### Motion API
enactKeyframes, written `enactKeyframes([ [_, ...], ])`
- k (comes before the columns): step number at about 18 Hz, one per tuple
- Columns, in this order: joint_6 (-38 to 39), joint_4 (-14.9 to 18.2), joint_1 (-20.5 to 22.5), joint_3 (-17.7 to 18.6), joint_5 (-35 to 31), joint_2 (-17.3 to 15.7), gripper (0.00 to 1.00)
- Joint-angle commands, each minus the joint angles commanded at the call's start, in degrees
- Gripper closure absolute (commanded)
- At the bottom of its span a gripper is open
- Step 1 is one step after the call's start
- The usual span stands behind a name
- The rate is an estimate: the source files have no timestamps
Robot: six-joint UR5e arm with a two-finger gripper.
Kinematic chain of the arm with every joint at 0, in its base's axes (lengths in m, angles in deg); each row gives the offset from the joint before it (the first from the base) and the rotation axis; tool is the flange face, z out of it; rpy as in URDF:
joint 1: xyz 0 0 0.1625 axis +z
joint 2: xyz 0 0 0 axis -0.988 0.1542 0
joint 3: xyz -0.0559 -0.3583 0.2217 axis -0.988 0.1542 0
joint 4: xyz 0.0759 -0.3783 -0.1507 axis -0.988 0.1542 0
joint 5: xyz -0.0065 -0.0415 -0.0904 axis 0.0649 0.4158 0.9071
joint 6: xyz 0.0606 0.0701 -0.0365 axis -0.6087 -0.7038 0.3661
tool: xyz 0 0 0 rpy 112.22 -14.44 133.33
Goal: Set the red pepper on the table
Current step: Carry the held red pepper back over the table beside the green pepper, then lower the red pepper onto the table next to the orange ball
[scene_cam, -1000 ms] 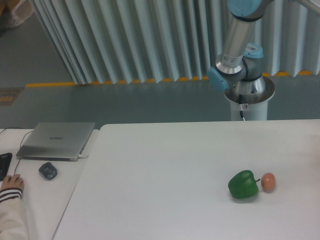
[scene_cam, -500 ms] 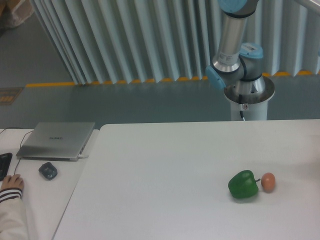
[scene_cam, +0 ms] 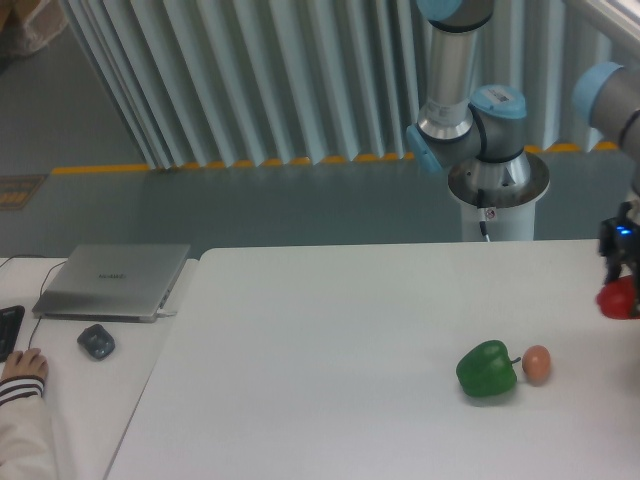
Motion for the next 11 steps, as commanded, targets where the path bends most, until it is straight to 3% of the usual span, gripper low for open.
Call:
enactKeyframes([
  [2, 3.4, -0.5, -1.3, 0.0, -0.1, 0.2, 0.86],
  [5, 11.1, -4.2, -4.0, 0.4, -0.1, 0.8, 0.85],
  [8, 19.9, -11.5, -7.1, 0.8, -1.7, 2.4, 0.85],
  [11, 20.4, -18.2, -9.5, 1.3, -8.1, 3.9, 0.85],
])
